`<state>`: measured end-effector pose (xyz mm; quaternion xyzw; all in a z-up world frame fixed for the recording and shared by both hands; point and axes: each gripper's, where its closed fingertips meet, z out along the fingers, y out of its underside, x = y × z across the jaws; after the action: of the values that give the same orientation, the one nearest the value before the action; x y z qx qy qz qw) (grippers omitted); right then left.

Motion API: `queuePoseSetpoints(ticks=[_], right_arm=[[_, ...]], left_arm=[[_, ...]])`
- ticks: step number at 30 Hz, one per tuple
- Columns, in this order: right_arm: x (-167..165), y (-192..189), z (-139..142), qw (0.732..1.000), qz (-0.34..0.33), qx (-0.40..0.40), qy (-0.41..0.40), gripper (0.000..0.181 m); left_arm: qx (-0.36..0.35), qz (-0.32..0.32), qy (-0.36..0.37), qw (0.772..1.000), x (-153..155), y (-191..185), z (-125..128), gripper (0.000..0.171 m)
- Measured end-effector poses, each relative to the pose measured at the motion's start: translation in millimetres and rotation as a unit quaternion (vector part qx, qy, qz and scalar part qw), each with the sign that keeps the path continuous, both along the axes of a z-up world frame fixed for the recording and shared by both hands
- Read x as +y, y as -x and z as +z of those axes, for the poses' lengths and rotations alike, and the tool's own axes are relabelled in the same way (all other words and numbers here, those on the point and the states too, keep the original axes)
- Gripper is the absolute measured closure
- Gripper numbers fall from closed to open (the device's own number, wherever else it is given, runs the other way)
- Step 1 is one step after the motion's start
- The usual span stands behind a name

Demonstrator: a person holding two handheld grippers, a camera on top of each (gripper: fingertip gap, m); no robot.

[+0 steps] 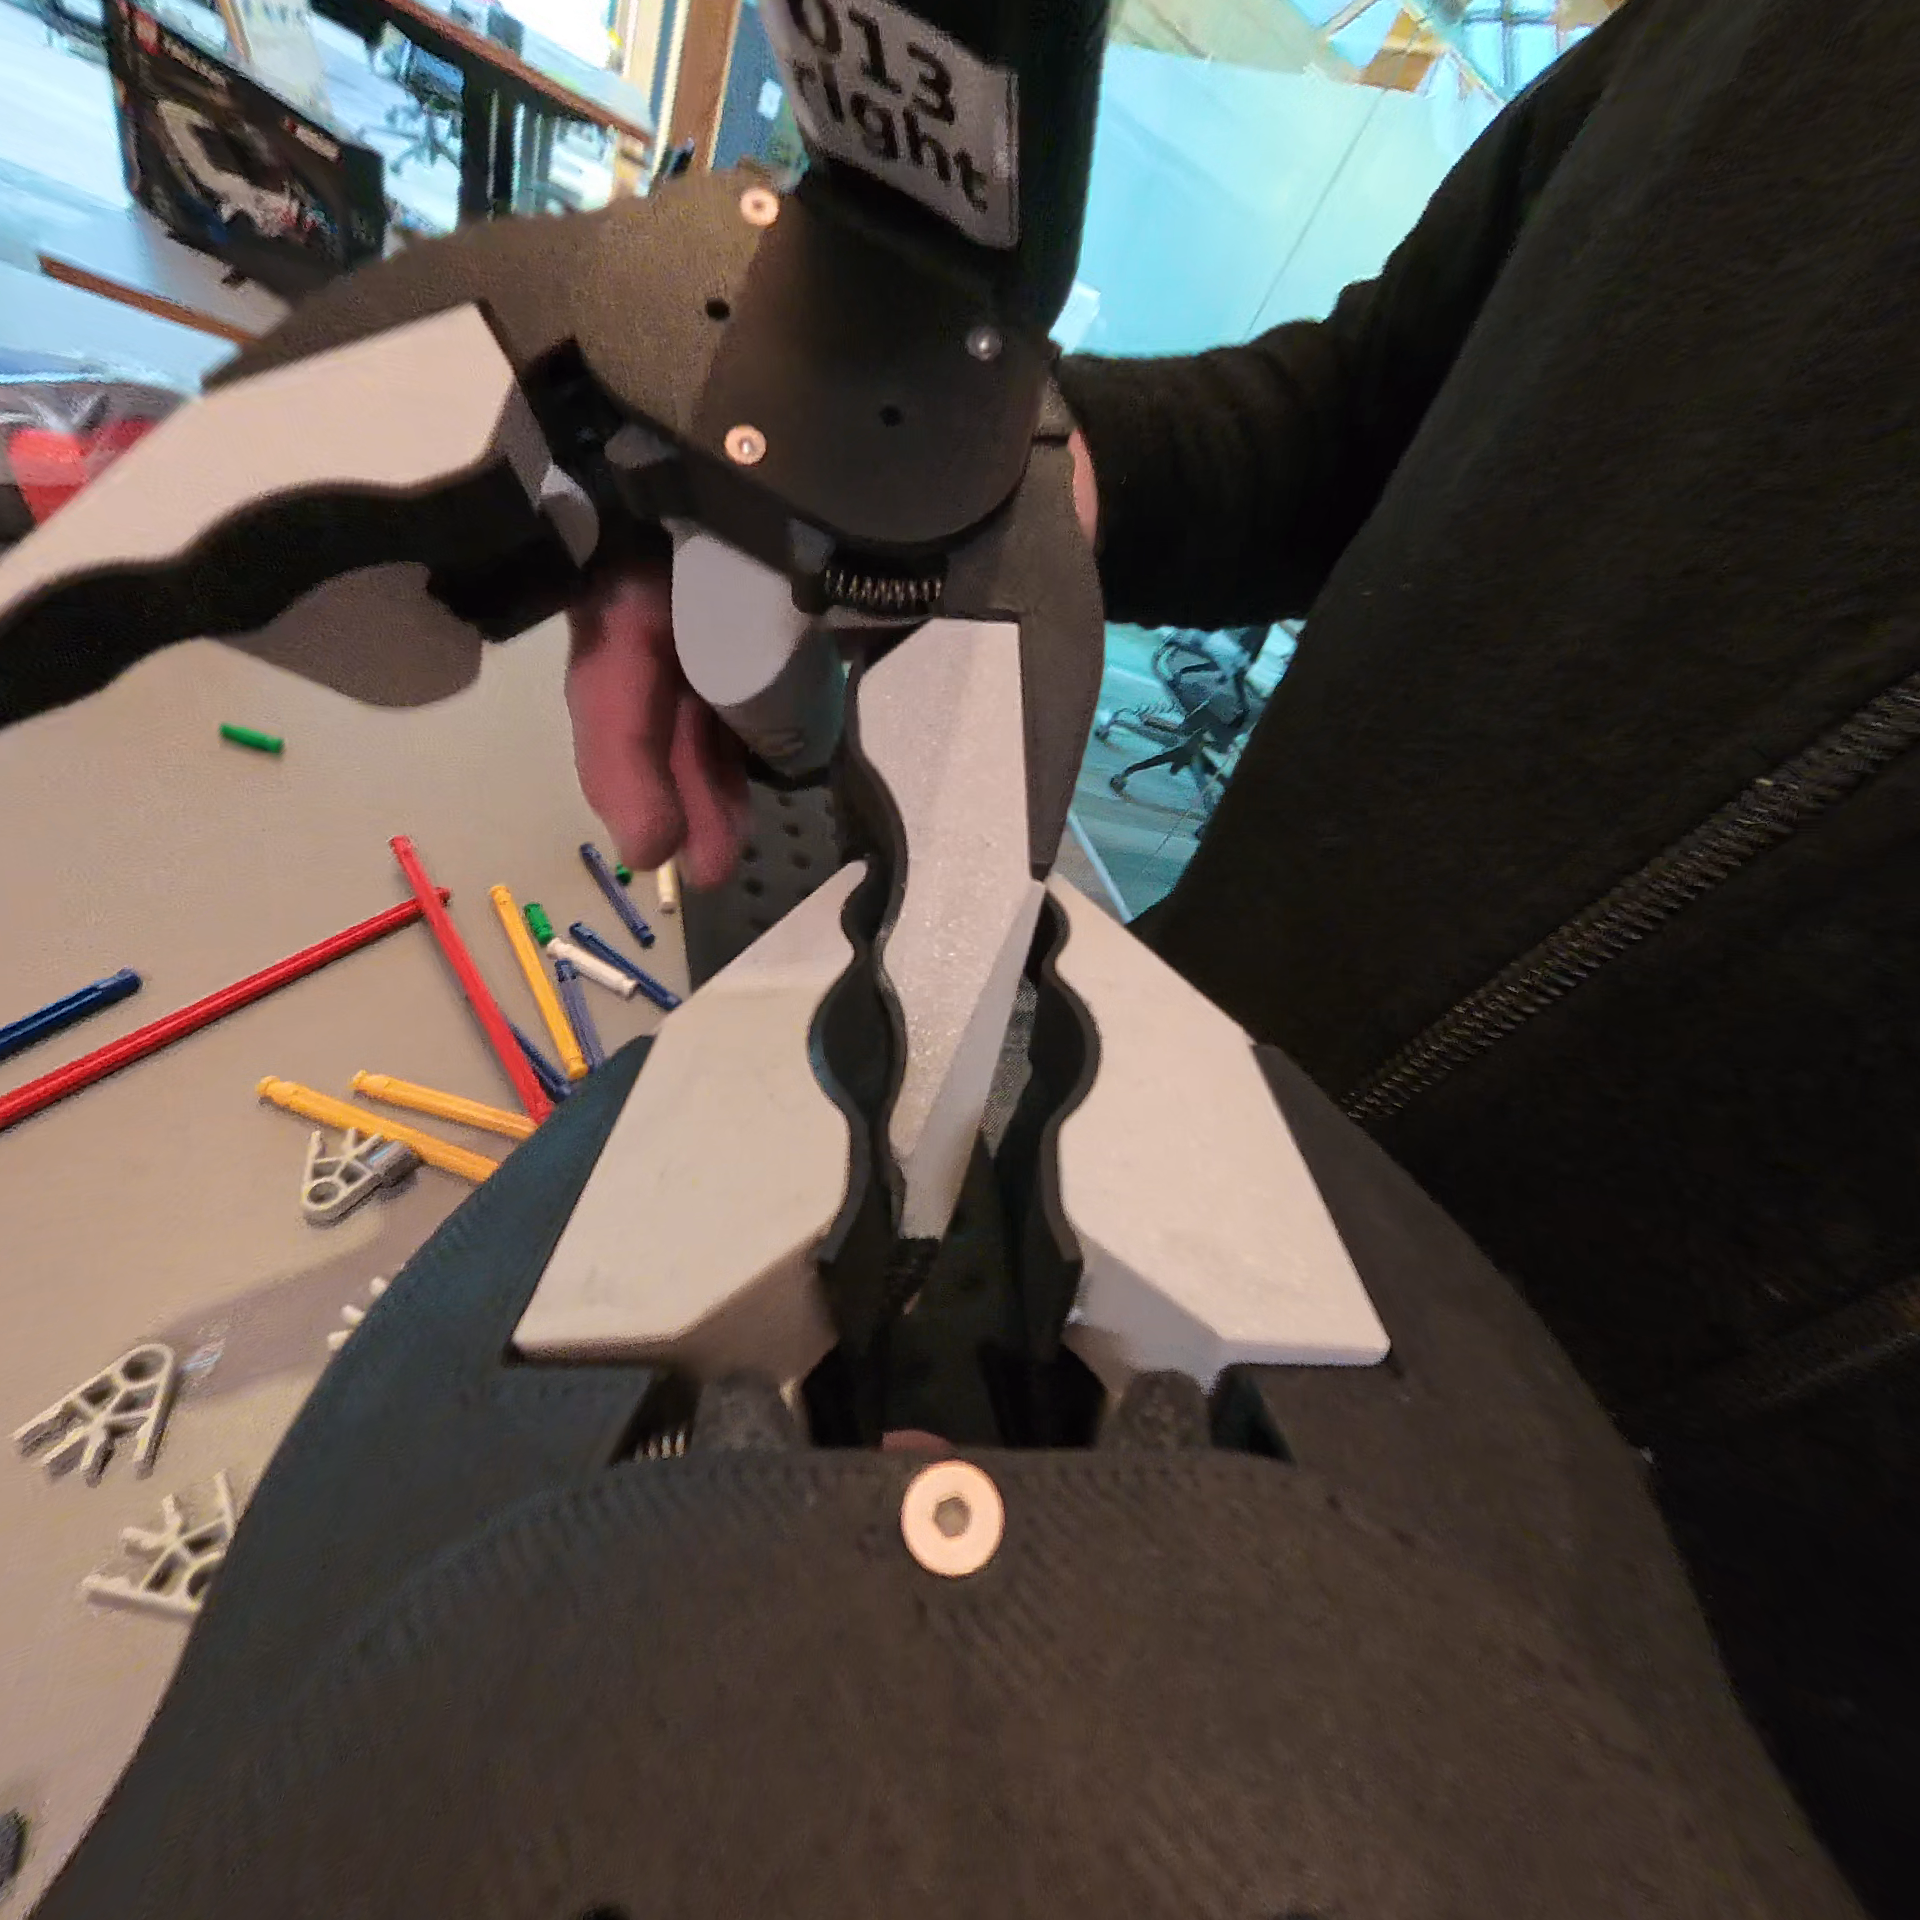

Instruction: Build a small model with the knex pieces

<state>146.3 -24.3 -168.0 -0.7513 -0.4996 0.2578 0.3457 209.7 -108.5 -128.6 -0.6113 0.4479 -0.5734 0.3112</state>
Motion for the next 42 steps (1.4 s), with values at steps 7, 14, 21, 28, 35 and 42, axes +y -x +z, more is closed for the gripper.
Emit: queuePoseSetpoints(ticks=[7,14,21,28,35,42], right_arm=[[-39,24,-7,0.996,0.055,0.016,0.065,0.071],[-10,14,6,0.994,0.024,-0.066,-0.088,0.029],[-43,3,-12,0.993,0.003,-0.021,0.114,0.052],[-9,-41,-8,0.995,-0.062,-0.077,0.017,0.026],[27,-73,4,0.991,-0.099,-0.078,-0.053,0.025],[47,-82,3,0.994,-0.04,0.096,0.035,0.049]], left_arm=[[0.036,-0.011,-0.008,0.999,-18,17,-7,0.148],[0.005,0.012,-0.021,1.0,-16,14,-3,0.146],[-0.033,-0.042,0.019,0.998,-25,3,3,0.148],[-0.017,-0.046,-0.02,0.999,-13,-25,1,0.147],[-0.014,-0.049,-0.049,0.997,16,-52,1,0.146],[0.016,-0.058,-0.095,0.994,52,-87,-3,0.149]])
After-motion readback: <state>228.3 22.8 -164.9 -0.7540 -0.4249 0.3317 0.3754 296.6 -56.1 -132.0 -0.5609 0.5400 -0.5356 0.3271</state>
